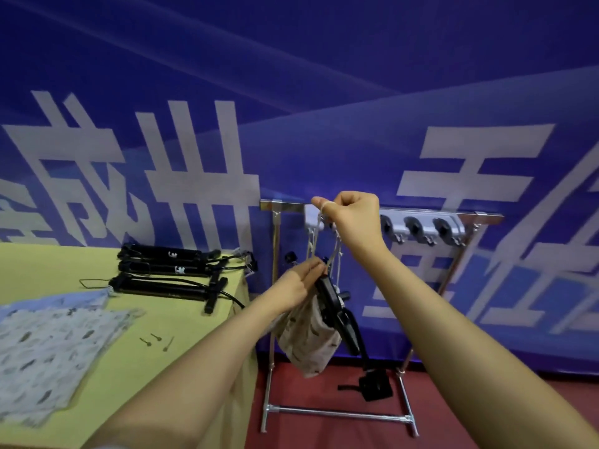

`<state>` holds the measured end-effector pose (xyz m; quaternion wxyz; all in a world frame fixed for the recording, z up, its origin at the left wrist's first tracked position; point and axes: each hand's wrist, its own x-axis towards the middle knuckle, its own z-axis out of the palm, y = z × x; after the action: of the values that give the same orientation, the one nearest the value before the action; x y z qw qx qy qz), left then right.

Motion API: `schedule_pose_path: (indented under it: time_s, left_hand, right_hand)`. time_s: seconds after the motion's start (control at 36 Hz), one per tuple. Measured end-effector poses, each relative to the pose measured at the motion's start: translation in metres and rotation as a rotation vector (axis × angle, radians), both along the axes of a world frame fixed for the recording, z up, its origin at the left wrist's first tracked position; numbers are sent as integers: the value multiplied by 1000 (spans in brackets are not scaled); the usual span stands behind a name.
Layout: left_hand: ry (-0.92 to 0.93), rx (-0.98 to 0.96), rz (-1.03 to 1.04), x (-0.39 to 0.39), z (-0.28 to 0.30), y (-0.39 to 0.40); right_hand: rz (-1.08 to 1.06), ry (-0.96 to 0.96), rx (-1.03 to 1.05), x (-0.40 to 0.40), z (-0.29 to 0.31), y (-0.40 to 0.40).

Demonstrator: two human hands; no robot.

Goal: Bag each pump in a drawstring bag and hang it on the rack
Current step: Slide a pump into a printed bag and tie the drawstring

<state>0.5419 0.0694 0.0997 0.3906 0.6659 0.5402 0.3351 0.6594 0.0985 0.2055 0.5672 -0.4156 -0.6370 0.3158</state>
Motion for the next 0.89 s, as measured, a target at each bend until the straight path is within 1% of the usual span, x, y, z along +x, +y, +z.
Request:
schedule_pose_path:
  time_s: [0.08, 0.11, 0.19, 0.25, 0.36, 0.42, 0.5, 0.56, 0.61, 0.67, 0.69, 0.78, 0.83, 0.89]
  left_hand:
    - [-77, -12, 51, 20, -9, -9]
    - [-75, 10, 64, 25, -12, -11]
    - [70, 70, 33, 41, -21, -9]
    - [96, 19, -21, 49, -24, -8]
    - [-7, -62, -133, 65, -24, -7]
    - [-39, -108, -151, 68, -27, -2]
    - [-41, -211, -202, 74, -29, 2]
    - [-14, -203, -235, 81, -31, 4]
    - [87, -146, -244, 88, -39, 10]
    - [267, -60, -199, 93, -49, 19]
    - [321, -29, -169, 95, -52, 22]
    - [397, 73, -175, 100, -54, 29]
    - [425, 54, -169, 103, -53, 37]
    - [446, -34, -123, 107, -50, 44]
  right_hand:
    - [-30, -16, 6, 20, -2, -2]
    - [-33, -31, 0, 26, -3, -1]
    - [-21, -45, -25, 41, -6, 1]
    - [-13, -41, -40, 48, -10, 1]
    - [-4, -64, -62, 62, -15, 5]
    - [-28, -70, -68, 70, -19, 10]
    - [-76, -59, -83, 80, -27, 17]
    - [-105, -43, -99, 85, -31, 21]
    - [-129, -41, -109, 90, -33, 23]
    - [-157, -51, -111, 94, -33, 24]
    - [-169, -52, -106, 95, -33, 25]
    - [-223, -39, -94, 97, -33, 32]
    - [-263, -45, -86, 97, -34, 38]
    - [-287, -52, -77, 97, -36, 43]
